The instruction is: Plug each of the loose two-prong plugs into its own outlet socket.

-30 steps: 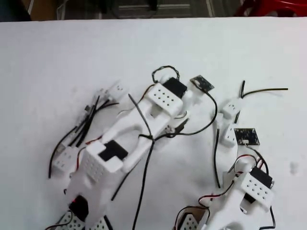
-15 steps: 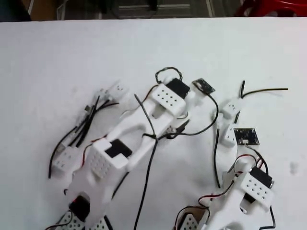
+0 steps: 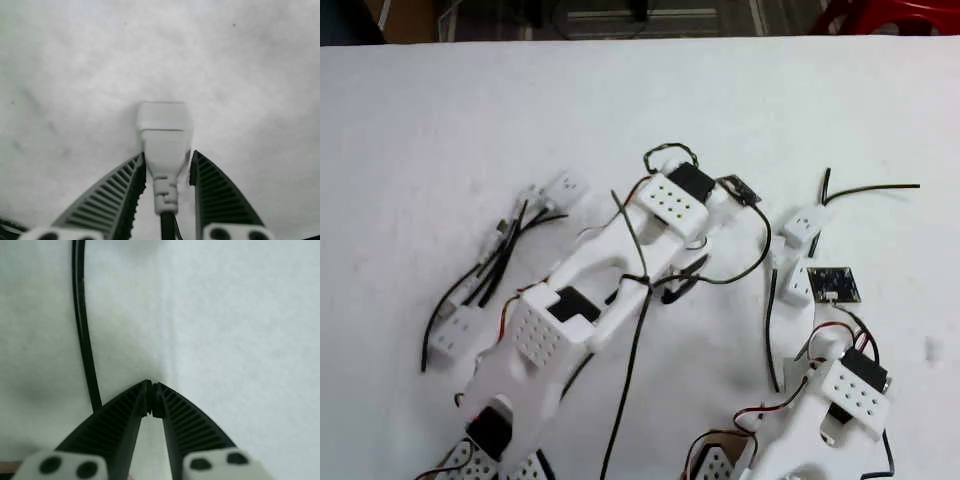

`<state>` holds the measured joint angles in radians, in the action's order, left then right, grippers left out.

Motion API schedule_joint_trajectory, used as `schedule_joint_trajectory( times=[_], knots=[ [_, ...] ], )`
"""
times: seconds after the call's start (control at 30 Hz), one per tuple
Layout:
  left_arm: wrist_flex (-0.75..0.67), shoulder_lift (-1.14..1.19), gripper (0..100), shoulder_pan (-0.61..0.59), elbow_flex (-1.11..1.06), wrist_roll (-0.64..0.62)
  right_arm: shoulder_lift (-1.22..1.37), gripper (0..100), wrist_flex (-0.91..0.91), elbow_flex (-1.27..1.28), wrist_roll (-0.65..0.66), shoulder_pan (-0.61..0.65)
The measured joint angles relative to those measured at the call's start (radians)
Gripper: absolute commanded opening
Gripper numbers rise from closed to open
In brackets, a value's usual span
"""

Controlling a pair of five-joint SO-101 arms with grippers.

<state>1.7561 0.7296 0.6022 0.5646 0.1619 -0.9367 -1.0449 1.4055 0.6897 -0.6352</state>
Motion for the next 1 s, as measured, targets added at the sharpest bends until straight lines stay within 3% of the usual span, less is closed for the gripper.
schedule_joint_trajectory(
  times=[0.3, 0.5, 1.0],
  knots=[
    [0.0, 0.0, 16, -0.005, 0.0, 0.002, 0.0, 1.8, 0.0, 0.0, 0.005, 0.0],
    [0.0, 0.0, 21, -0.011, 0.0, 0.114, 0.0, 1.8, 0.0, 0.0, 0.029, 0.0],
    [-0.008, 0.083, 24, -0.041, 0.0, 0.107, 0.0, 1.8, 0.0, 0.0, 0.041, 0.0]
  ],
)
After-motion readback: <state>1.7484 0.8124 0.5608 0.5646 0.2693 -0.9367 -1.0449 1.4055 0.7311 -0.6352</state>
